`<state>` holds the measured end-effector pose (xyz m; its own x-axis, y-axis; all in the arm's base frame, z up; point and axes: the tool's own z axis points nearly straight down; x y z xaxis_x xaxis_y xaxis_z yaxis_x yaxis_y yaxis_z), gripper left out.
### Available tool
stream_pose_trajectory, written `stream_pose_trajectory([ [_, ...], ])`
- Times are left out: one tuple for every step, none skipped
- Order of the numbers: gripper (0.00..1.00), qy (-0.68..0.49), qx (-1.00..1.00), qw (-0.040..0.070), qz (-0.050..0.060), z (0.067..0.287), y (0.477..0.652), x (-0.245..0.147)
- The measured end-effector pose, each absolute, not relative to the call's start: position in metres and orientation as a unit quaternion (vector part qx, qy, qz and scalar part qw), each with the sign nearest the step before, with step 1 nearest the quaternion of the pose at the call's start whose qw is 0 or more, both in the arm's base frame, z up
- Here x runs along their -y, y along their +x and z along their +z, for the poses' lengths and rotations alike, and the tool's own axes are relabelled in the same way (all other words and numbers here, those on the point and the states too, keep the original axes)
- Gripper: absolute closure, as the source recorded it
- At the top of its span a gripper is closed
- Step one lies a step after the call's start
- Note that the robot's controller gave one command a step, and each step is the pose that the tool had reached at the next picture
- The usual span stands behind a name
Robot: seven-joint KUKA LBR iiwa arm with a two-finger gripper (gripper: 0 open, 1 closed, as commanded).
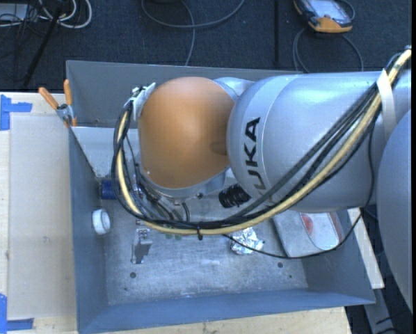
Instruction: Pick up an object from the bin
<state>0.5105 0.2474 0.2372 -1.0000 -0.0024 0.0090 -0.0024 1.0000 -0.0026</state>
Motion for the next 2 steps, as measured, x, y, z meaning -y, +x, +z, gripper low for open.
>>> stream_pose_trajectory([
  [0.00, -0.022, 1.000, 0.003, 0.001, 0.205, 0.516, -0.242],
  [0.00, 0.037, 0.999, -0.003, -0.001, 0.253, 0.549, -0.239],
])
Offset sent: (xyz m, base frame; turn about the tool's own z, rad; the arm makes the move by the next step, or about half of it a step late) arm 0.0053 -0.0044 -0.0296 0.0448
